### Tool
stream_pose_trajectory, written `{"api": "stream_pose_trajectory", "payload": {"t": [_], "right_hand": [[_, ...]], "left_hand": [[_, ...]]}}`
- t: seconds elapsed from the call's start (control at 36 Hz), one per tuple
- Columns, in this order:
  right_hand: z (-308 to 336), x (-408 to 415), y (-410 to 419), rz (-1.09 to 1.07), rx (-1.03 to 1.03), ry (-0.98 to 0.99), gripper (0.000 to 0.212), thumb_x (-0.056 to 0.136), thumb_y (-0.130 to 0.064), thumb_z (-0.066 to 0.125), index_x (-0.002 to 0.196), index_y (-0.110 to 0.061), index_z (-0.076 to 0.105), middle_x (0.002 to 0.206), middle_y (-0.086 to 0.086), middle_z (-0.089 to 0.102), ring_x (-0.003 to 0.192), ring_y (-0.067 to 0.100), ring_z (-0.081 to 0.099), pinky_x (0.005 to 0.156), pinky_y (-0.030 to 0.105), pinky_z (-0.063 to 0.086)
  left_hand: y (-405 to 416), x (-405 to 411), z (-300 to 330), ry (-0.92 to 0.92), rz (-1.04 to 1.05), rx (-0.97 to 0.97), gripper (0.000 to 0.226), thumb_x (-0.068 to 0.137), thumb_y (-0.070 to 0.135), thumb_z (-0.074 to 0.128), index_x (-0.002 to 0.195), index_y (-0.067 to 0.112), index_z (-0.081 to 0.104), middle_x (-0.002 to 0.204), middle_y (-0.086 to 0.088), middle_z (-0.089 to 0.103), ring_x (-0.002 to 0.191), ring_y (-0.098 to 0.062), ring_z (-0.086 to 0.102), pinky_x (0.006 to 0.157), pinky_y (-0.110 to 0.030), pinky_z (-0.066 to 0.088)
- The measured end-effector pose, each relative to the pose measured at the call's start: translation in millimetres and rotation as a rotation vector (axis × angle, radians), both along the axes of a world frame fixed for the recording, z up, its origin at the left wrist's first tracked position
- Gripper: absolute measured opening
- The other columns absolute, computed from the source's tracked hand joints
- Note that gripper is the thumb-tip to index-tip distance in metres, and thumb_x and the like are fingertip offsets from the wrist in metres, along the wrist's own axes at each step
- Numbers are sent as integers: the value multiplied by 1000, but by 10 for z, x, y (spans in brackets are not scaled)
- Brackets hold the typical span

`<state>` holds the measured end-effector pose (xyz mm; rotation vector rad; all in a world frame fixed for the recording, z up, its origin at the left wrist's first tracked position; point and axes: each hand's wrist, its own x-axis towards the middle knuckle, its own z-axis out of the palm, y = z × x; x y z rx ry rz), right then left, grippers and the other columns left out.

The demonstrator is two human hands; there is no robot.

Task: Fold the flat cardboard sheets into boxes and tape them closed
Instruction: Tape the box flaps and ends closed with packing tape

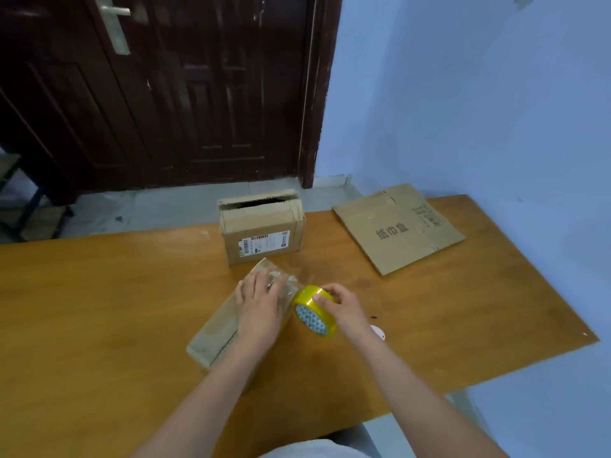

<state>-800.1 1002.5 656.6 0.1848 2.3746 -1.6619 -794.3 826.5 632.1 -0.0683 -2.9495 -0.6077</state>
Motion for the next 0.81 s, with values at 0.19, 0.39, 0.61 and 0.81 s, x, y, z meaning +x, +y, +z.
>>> {"api": "stream_pose_trajectory", "payload": {"t": [0.19, 0.39, 0.61, 0.81], "right_hand": [[-69, -110, 55, 116, 60, -9, 16, 88, -24, 64, 86, -14, 53, 84, -2, 60, 76, 10, 55, 65, 24, 44], [-334, -130, 129, 292, 443, -87, 27, 88, -39, 62, 89, -18, 45, 84, -1, 53, 77, 18, 48, 62, 32, 34], [-411, -20, 274, 315, 275, -145, 29, 90, -43, 57, 72, -25, 44, 69, -7, 49, 64, 8, 46, 61, 31, 31], [-534, 129, 559, 393, 8, -195, 19, 94, -25, 56, 75, -24, 56, 64, -11, 51, 58, -2, 45, 58, 20, 35]], "left_hand": [[-24, -58, -65, 20, 36, 23, 27, 95, 28, 46, 118, 33, 60, 128, 2, 51, 124, -24, 38, 108, -43, 23], [-38, -78, -64, 23, -42, 2, 35, 92, 36, 31, 109, 36, 61, 121, 3, 54, 119, -25, 43, 106, -49, 25], [-55, -87, -96, 43, -38, 1, 38, 94, 38, 30, 110, 34, 65, 121, 5, 54, 121, -19, 39, 108, -46, 22], [-15, -74, -112, 91, -1, -26, 33, 95, 36, 35, 110, 34, 65, 121, 6, 56, 120, -18, 39, 105, -48, 28]]}}
